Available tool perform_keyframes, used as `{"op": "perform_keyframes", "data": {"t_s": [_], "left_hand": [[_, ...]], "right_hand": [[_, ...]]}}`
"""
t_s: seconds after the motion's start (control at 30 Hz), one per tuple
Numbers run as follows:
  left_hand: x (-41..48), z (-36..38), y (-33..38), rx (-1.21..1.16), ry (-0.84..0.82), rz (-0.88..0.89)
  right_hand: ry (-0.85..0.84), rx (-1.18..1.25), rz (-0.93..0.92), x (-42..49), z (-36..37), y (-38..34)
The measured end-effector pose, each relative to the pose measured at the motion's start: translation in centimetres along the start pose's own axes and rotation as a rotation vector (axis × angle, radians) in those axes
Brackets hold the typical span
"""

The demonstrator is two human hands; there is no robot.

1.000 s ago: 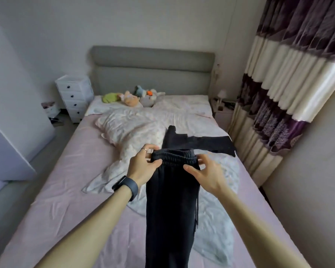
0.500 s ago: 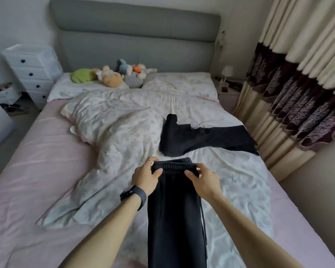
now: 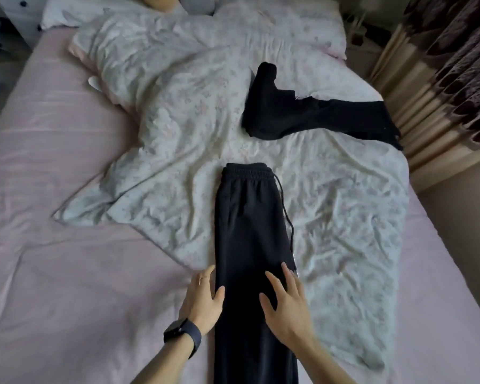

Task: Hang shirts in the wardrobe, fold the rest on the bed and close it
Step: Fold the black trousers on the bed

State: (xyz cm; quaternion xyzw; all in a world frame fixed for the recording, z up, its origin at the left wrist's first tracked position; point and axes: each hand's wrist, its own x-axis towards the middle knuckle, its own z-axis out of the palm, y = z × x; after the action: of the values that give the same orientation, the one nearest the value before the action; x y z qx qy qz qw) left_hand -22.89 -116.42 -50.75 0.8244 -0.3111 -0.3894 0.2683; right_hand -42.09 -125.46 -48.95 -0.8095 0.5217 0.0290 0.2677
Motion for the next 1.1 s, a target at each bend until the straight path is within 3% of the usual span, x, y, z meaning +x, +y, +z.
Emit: {"op": "perform_keyframes", "data": {"t_s": [0.17,0.27,0.5,0.67,0.77,0.93,1.1], "left_hand": [[-11.5,6.1,-6.2,-0.075,-0.071,-0.214],[-16.8,8.7,-8.4,-0.073,-0.074,-0.278],[-28.1,13.2,-13.0,-0.101,0.010,-0.342],[-32.8,15.1,-17.0,-0.239,-0.091,-0.390],[-34.2,14.9,-18.9,-0.279,-0.093,-0.354],[-34.7,14.6,-20.8,-0.177,-0.137,-0.286],[-33.5,15.9,-22.3,-0.131,-0.157,-0.260]], "right_hand": [[-0.058,-0.016,0.091,-11.8,4.9,3.4],[-0.090,0.148,0.211,-17.5,6.8,5.2],[-0.057,0.368,0.332,-29.4,11.5,9.4],[-0.190,0.528,0.476,-32.0,14.2,11.8],[-0.118,0.601,0.504,-32.4,15.2,12.7],[0.184,0.698,0.623,-35.0,17.1,14.4],[0.192,0.730,0.668,-34.9,20.1,14.0]]}}
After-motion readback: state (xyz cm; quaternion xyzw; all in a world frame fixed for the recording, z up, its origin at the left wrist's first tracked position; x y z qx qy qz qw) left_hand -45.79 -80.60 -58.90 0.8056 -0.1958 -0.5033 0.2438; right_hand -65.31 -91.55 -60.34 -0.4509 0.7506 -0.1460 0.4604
